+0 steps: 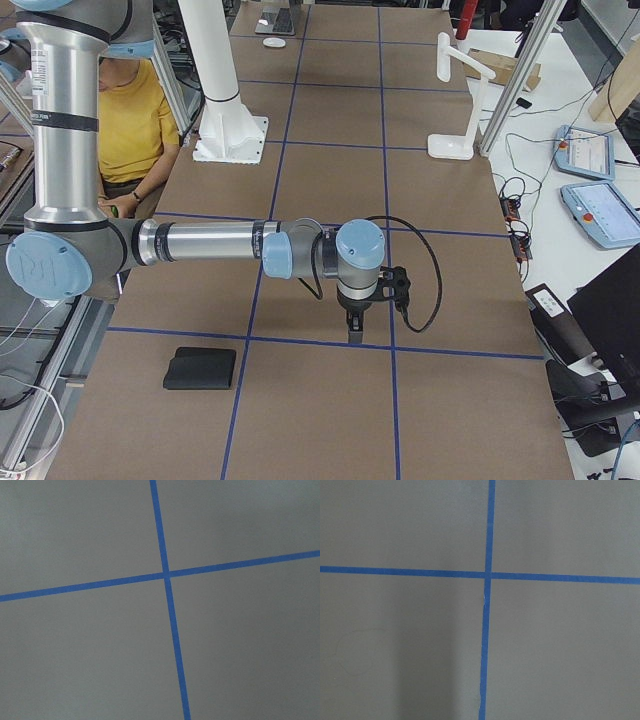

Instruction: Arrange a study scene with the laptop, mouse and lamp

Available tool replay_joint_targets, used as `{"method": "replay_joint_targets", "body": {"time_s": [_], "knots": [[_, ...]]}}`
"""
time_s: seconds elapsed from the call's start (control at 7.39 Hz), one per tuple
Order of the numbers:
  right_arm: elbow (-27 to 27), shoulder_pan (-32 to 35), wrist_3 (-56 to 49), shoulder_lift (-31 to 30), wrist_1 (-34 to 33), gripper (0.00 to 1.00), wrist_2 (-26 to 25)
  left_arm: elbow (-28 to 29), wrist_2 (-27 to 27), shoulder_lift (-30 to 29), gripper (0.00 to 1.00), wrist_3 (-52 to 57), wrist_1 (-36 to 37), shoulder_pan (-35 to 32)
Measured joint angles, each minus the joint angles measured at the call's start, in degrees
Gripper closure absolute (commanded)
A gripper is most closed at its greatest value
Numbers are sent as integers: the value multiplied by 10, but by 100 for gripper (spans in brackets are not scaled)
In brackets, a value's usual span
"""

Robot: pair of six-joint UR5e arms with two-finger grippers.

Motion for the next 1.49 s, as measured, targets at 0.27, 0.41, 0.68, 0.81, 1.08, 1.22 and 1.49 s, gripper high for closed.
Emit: {"method": "replay_joint_targets", "body": {"time_s": [0.27,0.41,0.68,0.81,1.08,1.22,1.49], "knots": [[0,0,0,0,0,0,0,0,0,0,0,0,-1,0],[0,0,0,0,0,0,0,0,0,0,0,0,-1,0],[0,0,0,1,4,0,0,-9,0,0,0,0,-1,0],[0,0,-1,1,16,0,0,-14,0,0,0,0,-2,0],[-4,0,0,-2,43,0,0,-17,1,0,0,-1,-2,0],[-4,0,2,-2,50,0,0,-17,1,0,0,-1,-2,0],[-6,0,8,-3,56,0,5,-17,0,-3,0,-2,-2,1]]}}
